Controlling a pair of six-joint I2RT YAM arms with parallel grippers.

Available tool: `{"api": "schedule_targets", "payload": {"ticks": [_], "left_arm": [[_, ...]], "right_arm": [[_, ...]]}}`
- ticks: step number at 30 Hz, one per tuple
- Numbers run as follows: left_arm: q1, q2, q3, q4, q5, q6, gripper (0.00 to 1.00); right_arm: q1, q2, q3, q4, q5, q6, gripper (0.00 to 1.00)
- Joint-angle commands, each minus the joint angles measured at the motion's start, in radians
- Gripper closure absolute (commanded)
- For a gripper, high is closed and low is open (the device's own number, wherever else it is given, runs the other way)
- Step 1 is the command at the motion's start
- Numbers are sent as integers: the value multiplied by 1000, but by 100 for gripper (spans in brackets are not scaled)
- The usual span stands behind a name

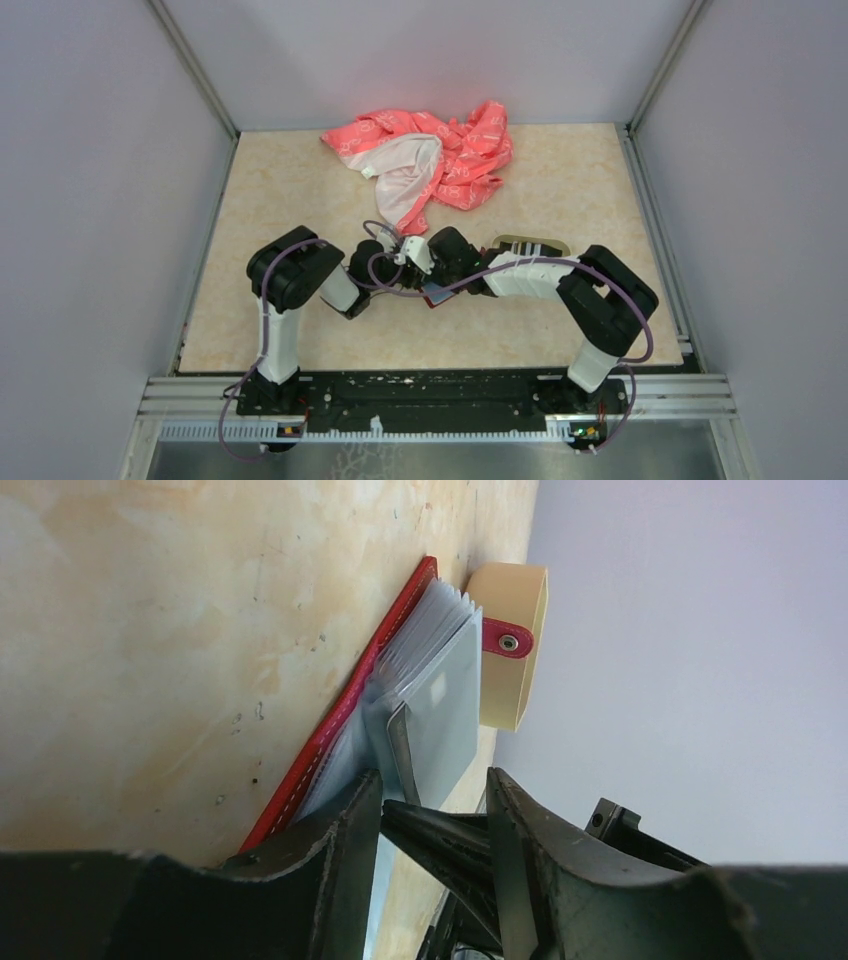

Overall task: Put the credit cards into the card holder
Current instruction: Insert the credit card into the card holder.

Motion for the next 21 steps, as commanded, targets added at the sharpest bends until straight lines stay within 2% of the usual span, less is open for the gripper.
{"api": "schedule_targets", "payload": {"ticks": [1,8,11,15,18,21], "left_arm": [[3,46,-10,-26,18,28,49],[12,30,-11,-32,21,53,48],[11,-13,-24,-35,22,91,47],[12,-106,-58,-53,21,198,45],[14,-199,-76,-121,15,312,45],[13,-297,-96,-194,-8,436,45]], "right_arm": [[2,-3,10,30,130,3,100],[-32,-31,14,6,103,10,100],[-63,-95,28,-57,-94,1,100],[-136,-207,81,-229,-472,-95,100],[-205,-298,77,-265,-631,-136,88],[-285,-350,73,-266,-703,-138,78]]}}
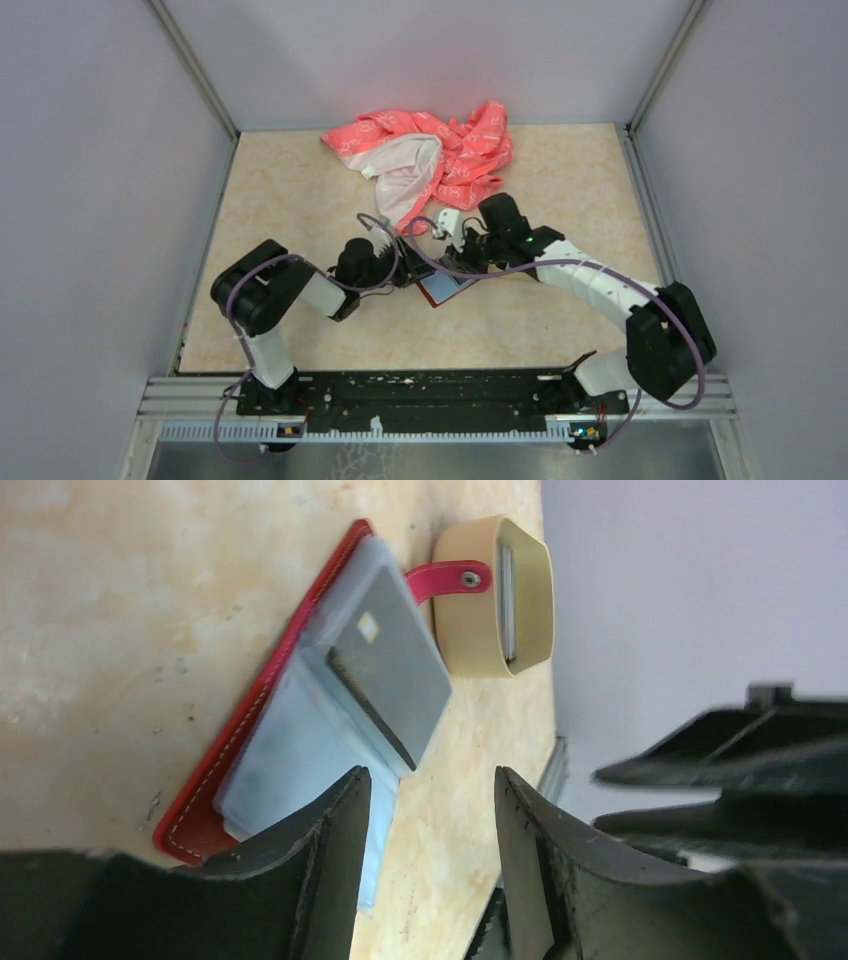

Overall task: Put the credit cards into the card holder
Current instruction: Pick up the credit card from the storage box.

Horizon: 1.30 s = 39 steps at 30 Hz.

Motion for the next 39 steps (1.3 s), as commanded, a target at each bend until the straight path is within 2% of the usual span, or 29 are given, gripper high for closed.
{"api": "schedule_targets", "payload": {"ticks": [1,5,11,13,16,17,19,23,26,27,29,32,35,39], "left_arm": [[3,-147,-30,-106,-24,247,45],[3,-283,-67,-156,-37,419,45],[5,-511,-122,-188,-94,590,44],[5,-565,-140,-174,-134,605,34],[8,-587,-177,-62,-149,615,8],[10,-582,-185,-30,-155,594,2],[17,-549,-183,40,-115,559,1],[19,-402,-58,95,121,442,4],[-12,-231,120,72,271,339,19],[-34,-185,178,35,279,325,23],[-89,-112,294,-116,242,364,24],[-191,-35,491,-438,101,501,24],[-243,54,678,-705,-62,568,25],[-261,141,801,-822,-142,615,25]], "right_arm": [[-121,-108,50,-45,-254,-41,74],[-241,-121,76,-60,-279,-1,65],[-436,-110,90,-70,-292,73,62],[-488,-82,107,-106,-282,73,63],[-559,-22,138,-163,-247,55,63],[-577,-4,148,-178,-234,50,63],[-612,32,166,-213,-208,35,63],[-685,90,199,-281,-203,6,64],[-706,121,219,-322,-182,-18,70],[-707,129,224,-336,-168,-27,71],[-707,149,241,-373,-143,-55,73],[-707,176,268,-423,-72,-81,76],[-707,191,261,-429,-23,-94,79],[-708,237,268,-452,7,-103,86]]}}
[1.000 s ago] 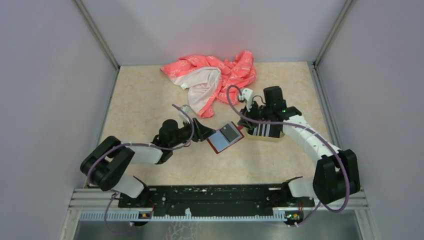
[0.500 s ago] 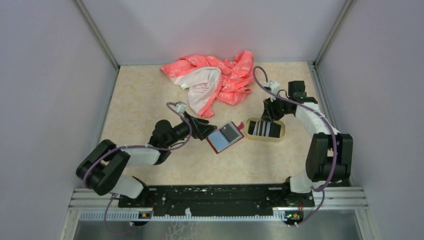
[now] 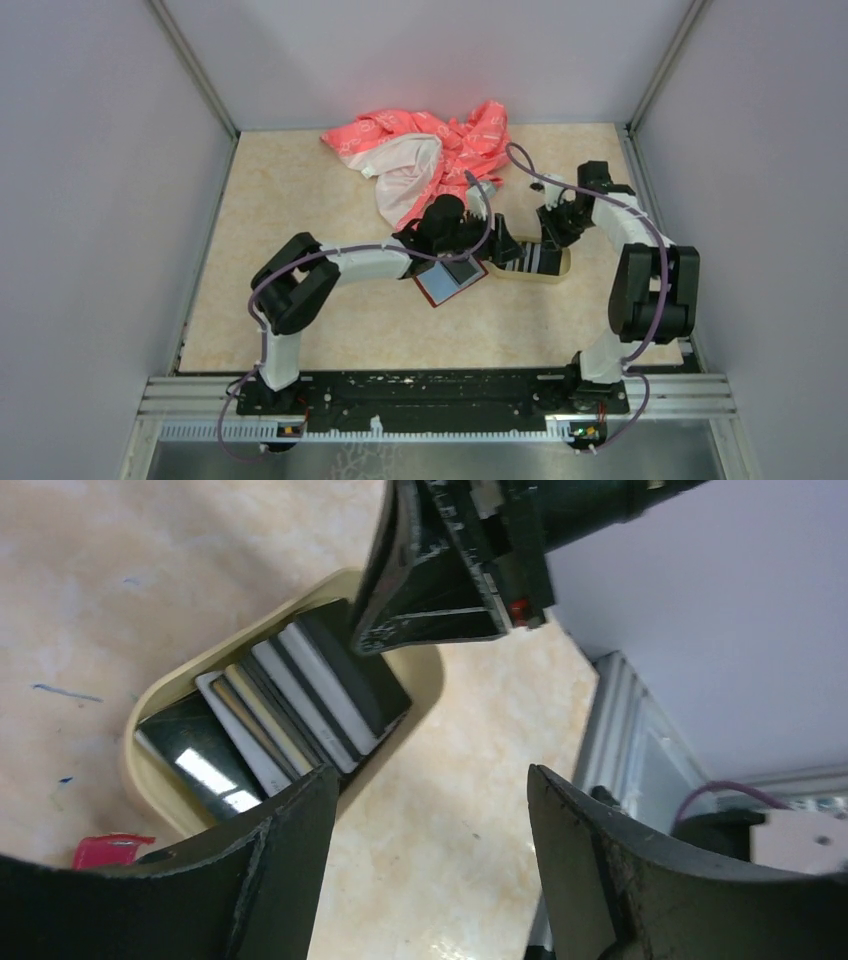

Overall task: Put the credit cards into the card holder
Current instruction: Pick up the credit card from the storage box.

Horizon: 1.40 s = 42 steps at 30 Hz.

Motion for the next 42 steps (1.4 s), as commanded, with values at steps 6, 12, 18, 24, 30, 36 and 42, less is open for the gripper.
{"api": "schedule_targets", "payload": {"ticks": [6,12,18,24,30,36,42], "left_arm": [[0,148,182,-268,-103,93,25],[0,221,236,-265,-62,74,23],[-8,262,309,-369,-93,74,19],[-44,290,377,-525,-228,85,17],[-65,336,435,-607,-288,83,12],[-89,384,526,-696,-332,83,10],[-116,391,566,-772,-493,92,5]], "right_arm": [[-5,116,66,-97,44,-53,94],[-21,169,71,-126,46,-63,98],[-42,199,75,-145,39,-71,99],[-47,193,79,-150,17,-70,99],[-47,190,81,-152,4,-68,99],[-49,184,85,-156,-11,-68,99],[-49,176,85,-157,-20,-68,99]]}}
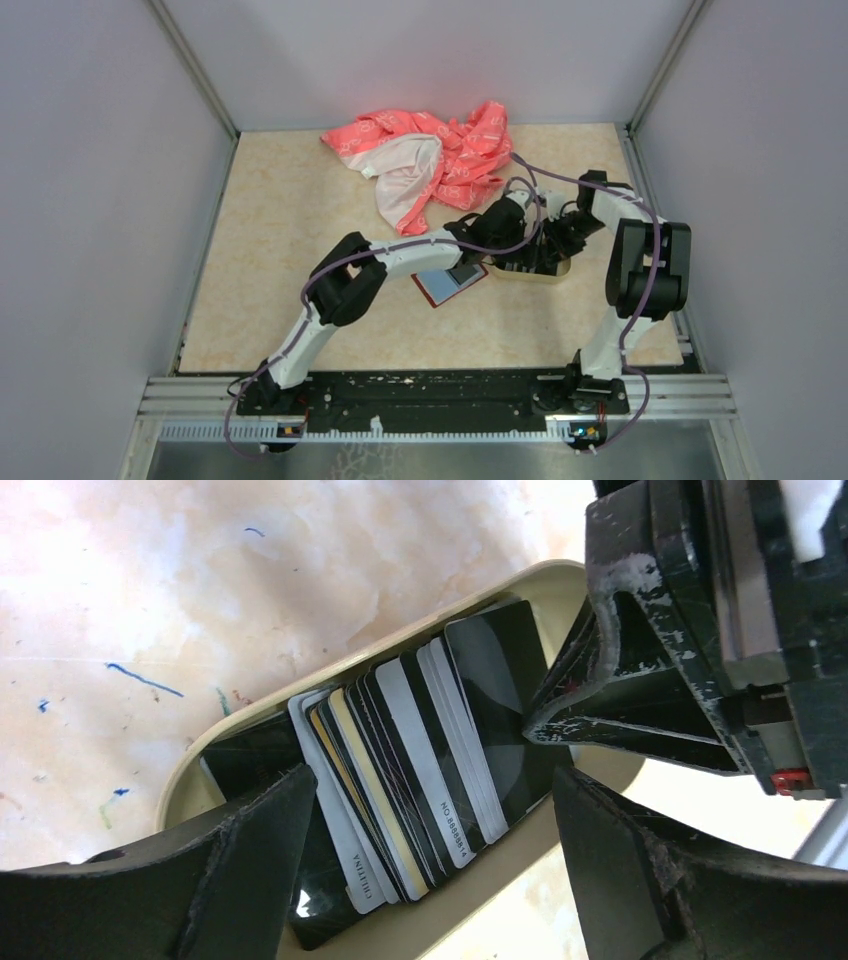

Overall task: Put the credit cards into the card holder
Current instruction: Pick up the credit card from the storage box.

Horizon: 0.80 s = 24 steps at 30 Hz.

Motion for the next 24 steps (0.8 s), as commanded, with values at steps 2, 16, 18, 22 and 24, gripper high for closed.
{"api": "schedule_targets", "payload": {"ticks": [2,16,18,22,24], "left_arm": [[-18,28,8,-166,-172,22,2],[-38,72,69,-189,-112,9,4],[-37,72,68,-171,-64,-5,7],[-33,66,67,-141,2,-35,15],[-30,59,63,-125,15,-44,15]], "right_arm": [[-3,-2,35,-8,-33,-15,99],[-3,-7,36,-10,-39,-16,99],[-3,-9,36,-10,-42,-15,99],[-5,-13,36,-11,-46,-15,99],[-5,-14,36,-13,-49,-17,99]]}}
